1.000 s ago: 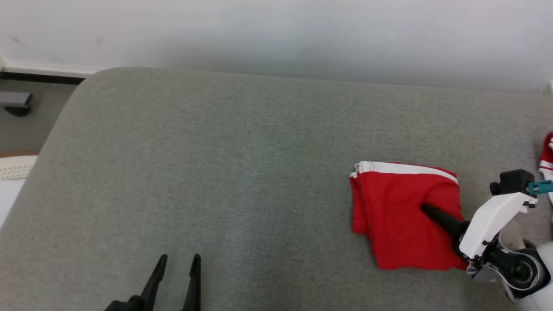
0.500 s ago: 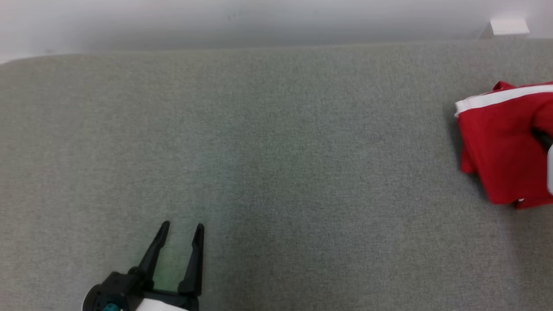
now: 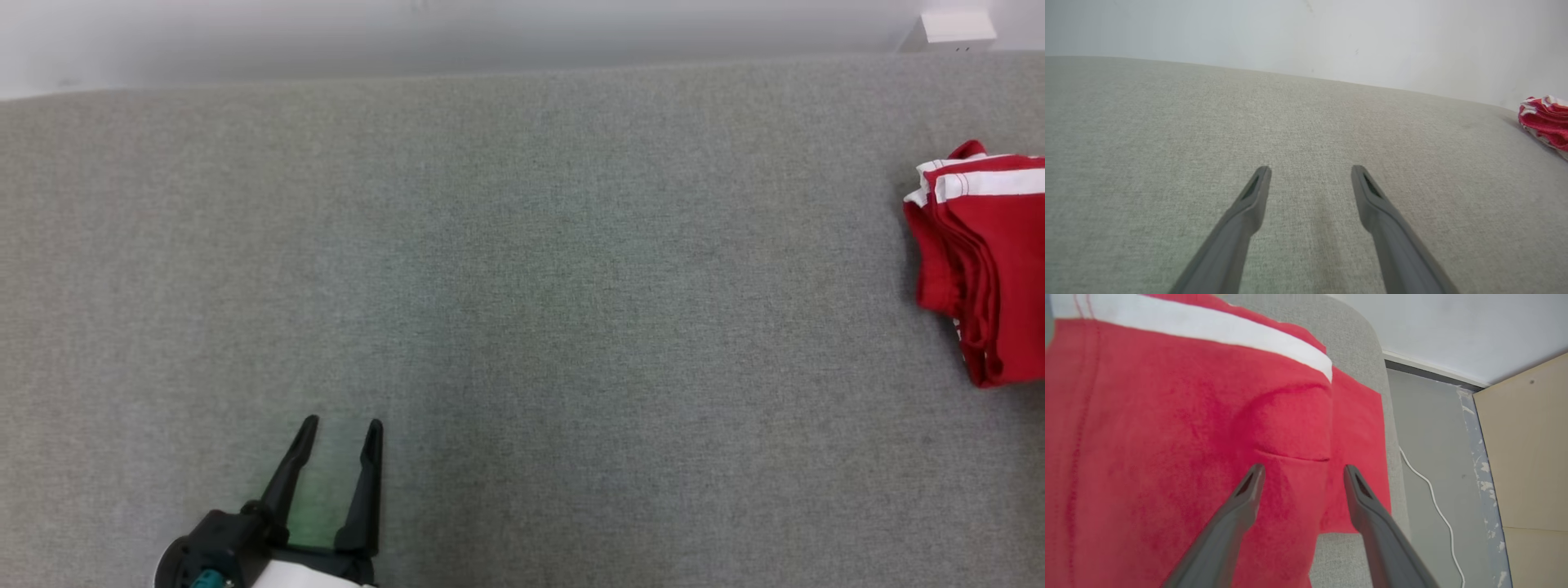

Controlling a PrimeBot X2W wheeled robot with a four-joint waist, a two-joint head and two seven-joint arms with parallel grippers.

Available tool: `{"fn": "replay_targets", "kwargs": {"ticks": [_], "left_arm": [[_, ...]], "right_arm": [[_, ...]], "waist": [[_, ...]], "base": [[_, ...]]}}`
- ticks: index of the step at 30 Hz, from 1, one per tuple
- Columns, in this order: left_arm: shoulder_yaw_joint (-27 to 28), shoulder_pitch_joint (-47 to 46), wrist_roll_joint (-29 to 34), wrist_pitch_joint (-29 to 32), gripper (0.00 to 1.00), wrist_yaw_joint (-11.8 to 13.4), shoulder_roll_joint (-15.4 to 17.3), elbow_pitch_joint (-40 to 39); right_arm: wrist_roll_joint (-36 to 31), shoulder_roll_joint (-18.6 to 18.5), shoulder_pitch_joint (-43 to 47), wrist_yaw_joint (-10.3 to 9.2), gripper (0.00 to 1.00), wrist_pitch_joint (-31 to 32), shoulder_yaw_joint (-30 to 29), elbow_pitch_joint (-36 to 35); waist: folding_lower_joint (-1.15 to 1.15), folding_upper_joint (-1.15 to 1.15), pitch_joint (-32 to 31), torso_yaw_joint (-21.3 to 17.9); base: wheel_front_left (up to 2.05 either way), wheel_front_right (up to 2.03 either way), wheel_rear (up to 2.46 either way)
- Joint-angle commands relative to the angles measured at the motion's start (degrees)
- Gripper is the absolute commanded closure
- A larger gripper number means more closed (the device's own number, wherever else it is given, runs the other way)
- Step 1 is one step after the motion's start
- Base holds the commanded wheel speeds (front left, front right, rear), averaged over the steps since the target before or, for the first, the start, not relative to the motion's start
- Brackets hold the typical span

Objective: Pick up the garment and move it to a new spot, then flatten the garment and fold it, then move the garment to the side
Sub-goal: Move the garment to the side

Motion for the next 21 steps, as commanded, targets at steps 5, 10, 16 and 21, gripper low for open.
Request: {"fn": "replay_targets", "kwargs": {"ticks": [5, 10, 16, 21], "left_arm": [[0.6, 1.9, -1.1, 0.0, 0.00, 0.7, 0.2, 0.2], [0.6, 4.0, -1.8, 0.0, 0.00, 1.7, 0.2, 0.4], [1.1, 7.1, -1.9, 0.0, 0.00, 3.4, 0.2, 0.6], [1.5, 9.7, -1.2, 0.0, 0.00, 5.1, 0.2, 1.1]], "right_arm": [[-4.2, 2.1, 3.9, -0.16, 0.00, -8.7, -6.4, 0.7], [-5.1, 5.6, 10.4, -0.16, 0.00, -18.2, -14.5, -4.8], [-9.4, 11.7, 22.7, -0.15, 0.00, -27.1, -21.7, -18.3], [-14.6, 20.2, 34.5, -0.16, 0.00, -33.4, -23.0, -27.1]], "waist": [[0.00, 0.00, -3.6, 0.1], [0.00, 0.00, -8.0, 0.4], [0.00, 0.00, -13.2, 0.4], [0.00, 0.00, -16.8, -0.1]], "base": [[0.00, 0.00, 0.00], [0.00, 0.00, 0.00], [0.00, 0.00, 0.00], [0.00, 0.00, 0.00]]}}
